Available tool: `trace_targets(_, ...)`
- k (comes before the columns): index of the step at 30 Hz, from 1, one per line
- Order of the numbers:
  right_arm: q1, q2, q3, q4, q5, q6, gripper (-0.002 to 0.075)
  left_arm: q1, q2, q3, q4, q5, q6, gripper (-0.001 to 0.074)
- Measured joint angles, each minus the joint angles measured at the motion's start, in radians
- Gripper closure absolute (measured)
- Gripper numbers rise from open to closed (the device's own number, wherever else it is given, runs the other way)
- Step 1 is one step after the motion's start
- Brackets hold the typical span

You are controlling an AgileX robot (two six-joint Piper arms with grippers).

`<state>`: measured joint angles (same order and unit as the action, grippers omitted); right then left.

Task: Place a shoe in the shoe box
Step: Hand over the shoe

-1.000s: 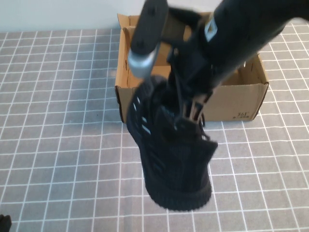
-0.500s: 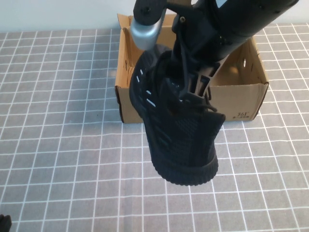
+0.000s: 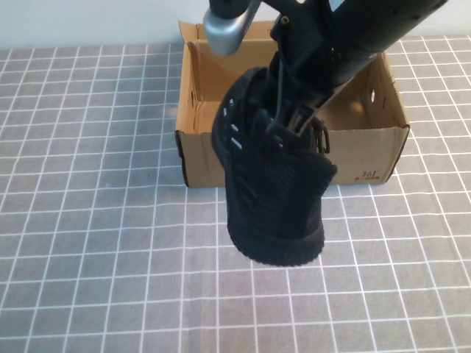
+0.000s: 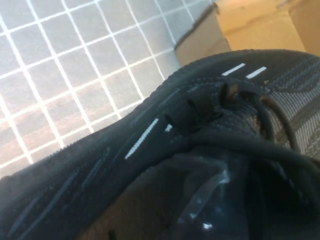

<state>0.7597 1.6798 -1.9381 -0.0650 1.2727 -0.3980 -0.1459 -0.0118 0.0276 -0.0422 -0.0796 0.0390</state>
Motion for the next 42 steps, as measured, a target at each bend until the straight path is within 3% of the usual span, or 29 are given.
trace_targets(5,-0.062,0.053,-0.042,0.007,-0.005,0.052,0.0725,0.000,0.000,0.000,-0.043,-0.073,-0.215,0.0736)
trace_targets(8,-0.099,0.097,-0.104,0.018,0.000,0.081,0.0725,0.000,0.027,-0.043,-0.039,0.052,-0.305,0.0736)
trace_targets(13,-0.145,0.177,-0.224,0.065,0.004,0.095,0.0725,0.000,0.225,-0.250,-0.012,0.268,-0.302,0.0736)
trace_targets(20,-0.162,0.253,-0.320,0.086,0.006,0.101,0.0725,0.000,0.626,-0.620,-0.062,0.588,-0.056,0.0736)
trace_targets(27,-0.164,0.259,-0.322,0.092,0.010,0.121,0.0725,-0.011,0.974,-0.877,-0.455,0.712,0.429,0.0736)
trace_targets(31,-0.164,0.259,-0.322,0.092,0.010,0.132,0.0725,-0.119,1.109,-0.969,-0.593,0.679,0.584,0.0735)
trace_targets(37,-0.164,0.268,-0.326,0.084,0.010,0.167,0.0725,-0.356,1.250,-1.077,-0.559,0.605,0.612,0.0736)
trace_targets(42,-0.175,0.280,-0.326,0.081,0.010,0.177,0.0725,-0.467,1.246,-1.090,-0.509,0.580,0.616,0.0736)
